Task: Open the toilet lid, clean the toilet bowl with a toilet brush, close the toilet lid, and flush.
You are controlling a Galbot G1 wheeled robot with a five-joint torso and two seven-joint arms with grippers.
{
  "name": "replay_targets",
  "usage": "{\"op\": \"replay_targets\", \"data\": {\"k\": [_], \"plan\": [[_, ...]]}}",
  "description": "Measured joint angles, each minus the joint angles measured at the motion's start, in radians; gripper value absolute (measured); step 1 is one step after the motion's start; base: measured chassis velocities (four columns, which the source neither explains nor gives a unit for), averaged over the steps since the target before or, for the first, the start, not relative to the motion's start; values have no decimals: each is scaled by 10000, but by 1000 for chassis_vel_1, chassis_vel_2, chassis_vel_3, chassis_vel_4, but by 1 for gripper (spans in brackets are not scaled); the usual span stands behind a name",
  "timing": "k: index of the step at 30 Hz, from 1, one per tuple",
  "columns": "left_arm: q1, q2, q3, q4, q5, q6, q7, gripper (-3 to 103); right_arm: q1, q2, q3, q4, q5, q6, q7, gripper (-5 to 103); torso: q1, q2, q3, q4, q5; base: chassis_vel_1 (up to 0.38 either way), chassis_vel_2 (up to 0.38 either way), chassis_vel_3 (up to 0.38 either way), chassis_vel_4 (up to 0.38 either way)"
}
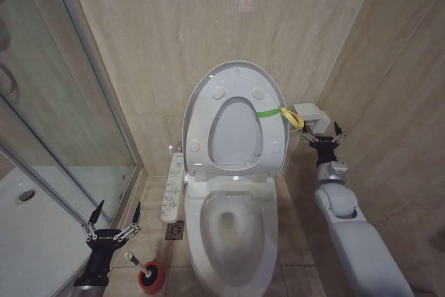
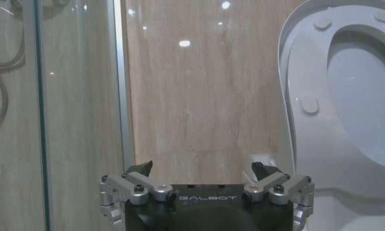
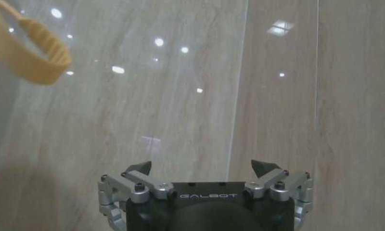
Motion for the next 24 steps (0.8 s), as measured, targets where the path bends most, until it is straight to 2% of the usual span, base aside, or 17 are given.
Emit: {"op": "replay_targets", "data": {"k": [15, 24], "plan": [[0, 0, 1, 0, 0, 0, 0, 100, 1354, -3, -402, -417, 121, -320, 81, 100, 0, 0, -1, 1, -1, 0, 0, 0, 0], [0, 0, 1, 0, 0, 0, 0, 100, 1845, 230, -832, -627, 103, -378, 147, 100, 0, 0, -1, 2, -1, 0, 0, 0, 0]]}}
